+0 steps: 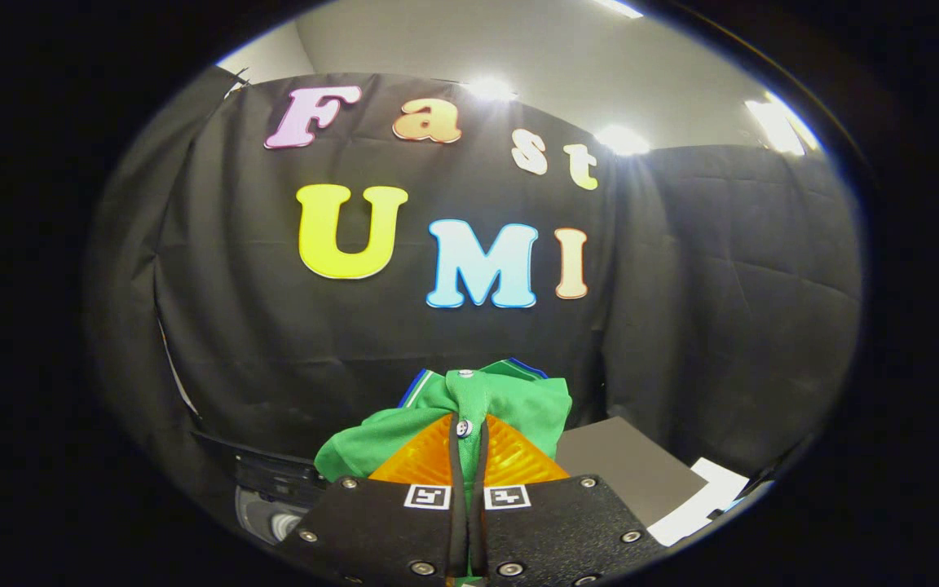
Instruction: Put the clothes into the washing machine and then close the washing machine lid.
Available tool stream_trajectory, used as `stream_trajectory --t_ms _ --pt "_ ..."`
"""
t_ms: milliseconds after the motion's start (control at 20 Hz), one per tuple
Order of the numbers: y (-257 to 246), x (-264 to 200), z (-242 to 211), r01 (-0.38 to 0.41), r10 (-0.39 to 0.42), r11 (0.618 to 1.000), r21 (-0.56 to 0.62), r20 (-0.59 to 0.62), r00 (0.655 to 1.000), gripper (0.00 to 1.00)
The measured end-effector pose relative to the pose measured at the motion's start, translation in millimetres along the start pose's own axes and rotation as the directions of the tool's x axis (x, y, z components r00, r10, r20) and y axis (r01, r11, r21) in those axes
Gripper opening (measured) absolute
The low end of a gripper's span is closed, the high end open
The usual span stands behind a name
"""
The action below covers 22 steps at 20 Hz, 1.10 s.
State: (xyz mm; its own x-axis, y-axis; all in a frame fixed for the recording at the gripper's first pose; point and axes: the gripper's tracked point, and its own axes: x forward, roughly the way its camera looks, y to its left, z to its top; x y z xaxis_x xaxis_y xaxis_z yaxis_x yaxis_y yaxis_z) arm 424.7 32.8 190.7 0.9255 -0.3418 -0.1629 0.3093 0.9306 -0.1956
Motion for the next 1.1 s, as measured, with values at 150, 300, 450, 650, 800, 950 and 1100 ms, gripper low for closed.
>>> stream_trajectory --t_ms 150,300,450,650,800,950,1100 --pt "37.3 -18.4 -0.7 -0.031 0.031 0.999 0.012 0.007 1.0 0.01" --pt "73.4 -36.1 -8.9 -0.068 0.068 0.998 -0.004 -0.003 0.998 0.01" --pt "106.1 -52.2 -13.2 -0.106 0.106 0.994 -0.023 -0.006 0.994 0.01" --pt "142.5 -70.4 -15.4 -0.158 0.158 0.987 -0.035 -0.003 0.987 0.01" --pt "163.5 -81.9 -19.0 -0.193 0.193 0.98 -0.04 -0.006 0.981 0.01" --pt "177.9 -91.3 -26.8 -0.217 0.216 0.974 -0.059 -0.011 0.976 0.01" --pt "188.7 -93.6 -40.7 -0.234 0.232 0.97 -0.071 -0.03 0.972 0.01"
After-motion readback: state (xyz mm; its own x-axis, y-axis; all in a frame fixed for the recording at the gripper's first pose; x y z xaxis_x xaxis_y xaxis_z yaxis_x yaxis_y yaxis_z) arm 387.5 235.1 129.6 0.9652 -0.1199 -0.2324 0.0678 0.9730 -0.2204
